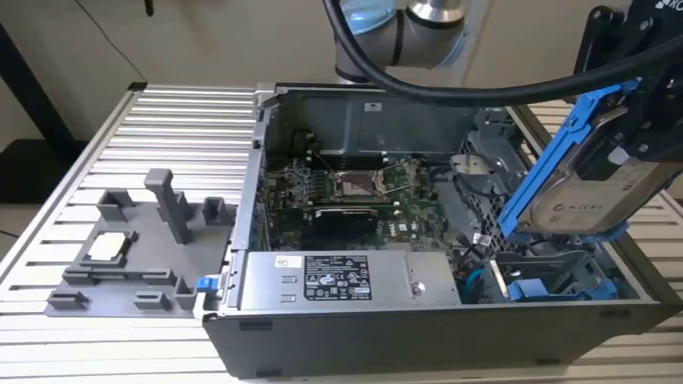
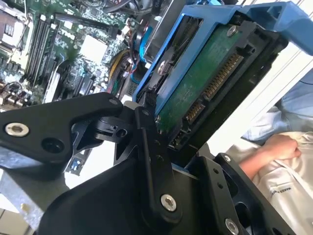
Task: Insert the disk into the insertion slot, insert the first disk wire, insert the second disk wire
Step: 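Insert the disk into the insertion slot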
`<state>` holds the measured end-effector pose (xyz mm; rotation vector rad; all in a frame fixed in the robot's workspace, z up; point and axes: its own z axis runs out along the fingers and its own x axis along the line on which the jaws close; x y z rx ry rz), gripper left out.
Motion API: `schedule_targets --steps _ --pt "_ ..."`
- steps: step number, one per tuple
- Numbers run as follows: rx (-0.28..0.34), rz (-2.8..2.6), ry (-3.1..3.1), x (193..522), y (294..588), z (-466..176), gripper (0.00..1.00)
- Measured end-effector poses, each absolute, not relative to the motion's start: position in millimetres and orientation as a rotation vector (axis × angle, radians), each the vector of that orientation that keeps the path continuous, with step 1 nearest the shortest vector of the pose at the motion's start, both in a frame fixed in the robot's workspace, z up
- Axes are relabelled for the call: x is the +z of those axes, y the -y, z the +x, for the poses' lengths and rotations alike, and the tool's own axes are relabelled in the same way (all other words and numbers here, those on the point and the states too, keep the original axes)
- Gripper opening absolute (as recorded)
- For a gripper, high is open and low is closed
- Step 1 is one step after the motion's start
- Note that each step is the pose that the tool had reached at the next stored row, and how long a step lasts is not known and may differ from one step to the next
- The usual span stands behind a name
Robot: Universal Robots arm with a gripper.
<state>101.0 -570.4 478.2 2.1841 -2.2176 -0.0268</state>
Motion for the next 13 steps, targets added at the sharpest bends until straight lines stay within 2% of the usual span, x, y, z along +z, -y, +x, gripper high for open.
schedule_targets --steps 13 --pt "-0.02 2.192 2.215 462 573 101 0.33"
